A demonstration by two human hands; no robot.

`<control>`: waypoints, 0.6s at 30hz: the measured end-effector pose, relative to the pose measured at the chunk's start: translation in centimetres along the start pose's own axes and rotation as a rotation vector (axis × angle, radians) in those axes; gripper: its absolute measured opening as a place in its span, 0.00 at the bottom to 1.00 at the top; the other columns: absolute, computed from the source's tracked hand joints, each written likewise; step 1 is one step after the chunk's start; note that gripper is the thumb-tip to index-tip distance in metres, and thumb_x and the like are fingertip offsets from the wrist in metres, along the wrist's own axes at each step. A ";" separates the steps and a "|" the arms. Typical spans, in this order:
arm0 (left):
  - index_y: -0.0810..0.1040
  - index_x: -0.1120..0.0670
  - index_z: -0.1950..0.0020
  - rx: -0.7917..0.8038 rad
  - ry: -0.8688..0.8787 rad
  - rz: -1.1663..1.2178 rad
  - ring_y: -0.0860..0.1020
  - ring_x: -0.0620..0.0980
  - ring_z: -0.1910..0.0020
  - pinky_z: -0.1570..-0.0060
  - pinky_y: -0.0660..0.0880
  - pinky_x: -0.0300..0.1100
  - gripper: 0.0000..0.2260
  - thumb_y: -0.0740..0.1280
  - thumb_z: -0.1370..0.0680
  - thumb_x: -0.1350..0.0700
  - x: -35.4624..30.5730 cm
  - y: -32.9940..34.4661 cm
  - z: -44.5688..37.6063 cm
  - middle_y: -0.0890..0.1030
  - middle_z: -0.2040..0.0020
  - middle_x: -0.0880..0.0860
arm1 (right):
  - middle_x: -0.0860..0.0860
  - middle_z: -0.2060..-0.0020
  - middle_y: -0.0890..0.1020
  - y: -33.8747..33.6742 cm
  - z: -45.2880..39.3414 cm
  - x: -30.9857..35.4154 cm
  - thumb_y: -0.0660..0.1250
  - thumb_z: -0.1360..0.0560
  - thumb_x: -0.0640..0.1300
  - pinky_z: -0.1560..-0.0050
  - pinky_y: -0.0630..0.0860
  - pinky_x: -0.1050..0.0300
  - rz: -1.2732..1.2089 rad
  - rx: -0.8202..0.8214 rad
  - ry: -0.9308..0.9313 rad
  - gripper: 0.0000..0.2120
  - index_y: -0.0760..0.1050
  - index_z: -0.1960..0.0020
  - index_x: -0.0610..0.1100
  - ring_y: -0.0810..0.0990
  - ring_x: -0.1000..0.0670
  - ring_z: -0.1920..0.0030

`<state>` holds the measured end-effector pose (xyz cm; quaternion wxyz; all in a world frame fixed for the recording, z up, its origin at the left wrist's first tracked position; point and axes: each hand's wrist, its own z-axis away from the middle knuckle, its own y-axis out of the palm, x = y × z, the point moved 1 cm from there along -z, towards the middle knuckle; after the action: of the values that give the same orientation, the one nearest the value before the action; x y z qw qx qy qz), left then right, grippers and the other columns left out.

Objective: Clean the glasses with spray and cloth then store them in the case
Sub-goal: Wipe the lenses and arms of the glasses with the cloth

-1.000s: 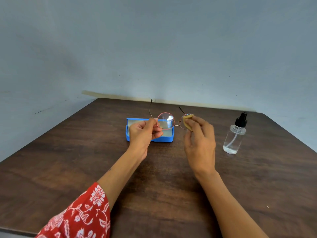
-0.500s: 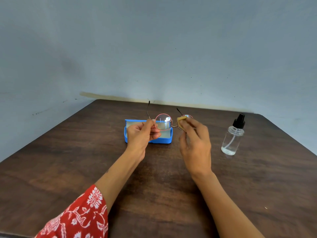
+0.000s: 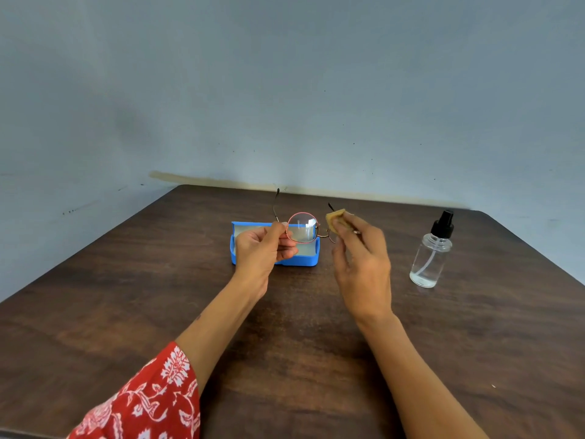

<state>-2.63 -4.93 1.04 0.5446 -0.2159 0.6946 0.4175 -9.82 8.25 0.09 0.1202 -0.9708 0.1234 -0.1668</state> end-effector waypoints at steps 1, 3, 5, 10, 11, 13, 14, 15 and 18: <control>0.80 0.61 0.66 0.002 -0.002 -0.001 0.78 0.46 0.76 0.73 0.76 0.33 0.10 0.68 0.26 0.61 0.0 0.0 0.0 0.79 0.76 0.51 | 0.40 0.45 0.79 -0.2 -0.1 -0.3 0.68 0.29 0.29 0.41 0.68 0.68 -0.017 -0.028 0.052 0.15 0.79 0.43 0.36 0.78 0.42 0.45; 0.80 0.61 0.66 0.004 -0.008 -0.009 0.78 0.46 0.75 0.73 0.75 0.33 0.09 0.69 0.26 0.60 0.0 0.0 -0.1 0.79 0.76 0.51 | 0.41 0.44 0.78 -0.5 -0.2 -1.0 0.67 0.27 0.29 0.38 0.65 0.73 -0.047 -0.074 0.161 0.15 0.78 0.42 0.37 0.77 0.44 0.43; 0.80 0.61 0.65 0.006 -0.015 -0.012 0.78 0.45 0.75 0.73 0.75 0.33 0.09 0.69 0.26 0.60 0.1 0.0 -0.1 0.79 0.76 0.51 | 0.41 0.44 0.78 -0.7 -0.1 -1.1 0.67 0.27 0.29 0.37 0.64 0.74 -0.046 -0.089 0.191 0.15 0.78 0.42 0.36 0.77 0.44 0.43; 0.79 0.62 0.65 0.015 -0.013 -0.003 0.78 0.46 0.76 0.73 0.75 0.33 0.09 0.69 0.25 0.60 0.3 0.0 0.0 0.78 0.76 0.51 | 0.40 0.46 0.79 0.2 0.3 0.8 0.69 0.31 0.27 0.40 0.70 0.64 -0.003 0.005 -0.015 0.15 0.80 0.45 0.35 0.78 0.43 0.45; 0.79 0.62 0.65 0.015 -0.011 -0.001 0.78 0.46 0.76 0.73 0.75 0.33 0.09 0.68 0.25 0.60 0.2 0.0 0.0 0.78 0.76 0.51 | 0.40 0.46 0.79 0.4 0.3 0.8 0.69 0.31 0.27 0.40 0.71 0.62 -0.003 0.016 -0.028 0.15 0.80 0.45 0.35 0.78 0.42 0.45; 0.79 0.62 0.65 0.010 -0.011 0.004 0.77 0.46 0.76 0.73 0.75 0.33 0.09 0.68 0.25 0.61 0.2 -0.1 0.0 0.78 0.76 0.51 | 0.41 0.45 0.79 0.2 0.2 0.5 0.69 0.30 0.28 0.39 0.70 0.65 -0.052 -0.019 0.048 0.15 0.80 0.45 0.36 0.78 0.44 0.44; 0.79 0.62 0.66 0.008 -0.014 0.004 0.78 0.46 0.76 0.73 0.76 0.33 0.09 0.68 0.26 0.61 0.1 -0.1 0.0 0.78 0.77 0.51 | 0.41 0.45 0.79 -0.1 0.2 0.1 0.68 0.29 0.28 0.38 0.67 0.69 -0.076 -0.053 0.113 0.15 0.79 0.44 0.37 0.77 0.45 0.44; 0.80 0.61 0.66 0.006 -0.019 0.002 0.78 0.45 0.76 0.73 0.76 0.33 0.09 0.68 0.26 0.61 0.1 -0.1 0.0 0.78 0.76 0.51 | 0.42 0.45 0.79 -0.3 0.1 -0.3 0.67 0.29 0.28 0.38 0.65 0.73 -0.087 -0.080 0.176 0.15 0.79 0.44 0.37 0.77 0.45 0.44; 0.80 0.61 0.66 0.010 -0.025 -0.002 0.78 0.45 0.76 0.73 0.76 0.33 0.09 0.69 0.26 0.61 0.3 -0.1 0.0 0.79 0.76 0.51 | 0.42 0.45 0.78 -0.7 0.1 -0.9 0.66 0.28 0.28 0.40 0.63 0.76 -0.073 -0.077 0.239 0.15 0.78 0.42 0.37 0.76 0.43 0.44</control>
<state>-2.67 -4.96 0.77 0.5548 -0.2083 0.6897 0.4161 -10.45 9.15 -0.05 0.0613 -0.9517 0.1076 -0.2809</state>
